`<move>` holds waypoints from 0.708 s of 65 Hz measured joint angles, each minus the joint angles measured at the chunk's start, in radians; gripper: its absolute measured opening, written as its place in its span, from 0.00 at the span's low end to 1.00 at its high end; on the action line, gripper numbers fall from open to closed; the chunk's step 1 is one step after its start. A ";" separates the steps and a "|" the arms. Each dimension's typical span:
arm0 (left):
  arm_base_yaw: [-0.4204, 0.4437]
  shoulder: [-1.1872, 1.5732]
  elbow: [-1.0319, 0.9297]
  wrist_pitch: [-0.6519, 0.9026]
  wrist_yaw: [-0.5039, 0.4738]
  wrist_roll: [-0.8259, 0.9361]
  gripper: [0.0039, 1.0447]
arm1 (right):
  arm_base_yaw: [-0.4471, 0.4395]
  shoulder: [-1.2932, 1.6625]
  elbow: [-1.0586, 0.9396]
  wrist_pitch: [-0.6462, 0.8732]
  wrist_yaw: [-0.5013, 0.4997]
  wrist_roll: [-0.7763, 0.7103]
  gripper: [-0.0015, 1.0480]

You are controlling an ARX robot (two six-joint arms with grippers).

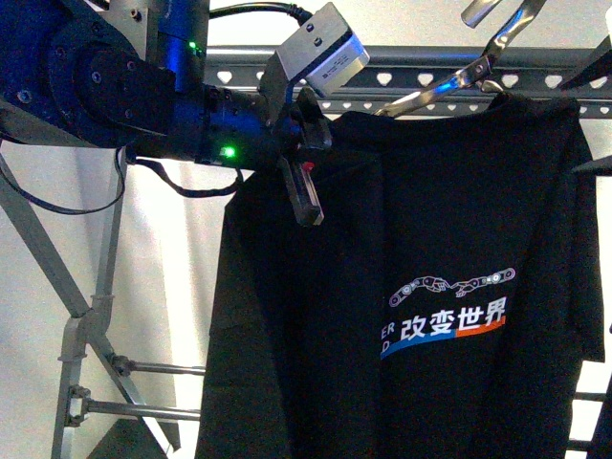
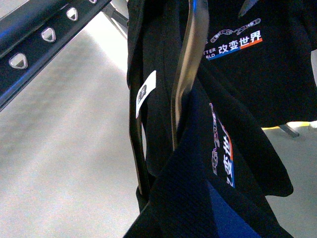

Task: Hang clothes on hanger

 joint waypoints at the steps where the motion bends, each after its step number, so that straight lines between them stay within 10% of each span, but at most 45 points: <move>1: 0.000 0.000 0.000 0.000 0.000 0.000 0.03 | 0.002 0.004 0.002 0.002 0.002 0.000 0.93; 9: 0.000 0.000 0.000 0.000 0.000 0.000 0.03 | 0.019 0.052 0.050 0.028 0.028 0.030 0.93; 46: 0.000 0.000 0.000 0.000 0.000 0.000 0.03 | -0.008 0.092 0.036 0.073 0.064 0.058 0.02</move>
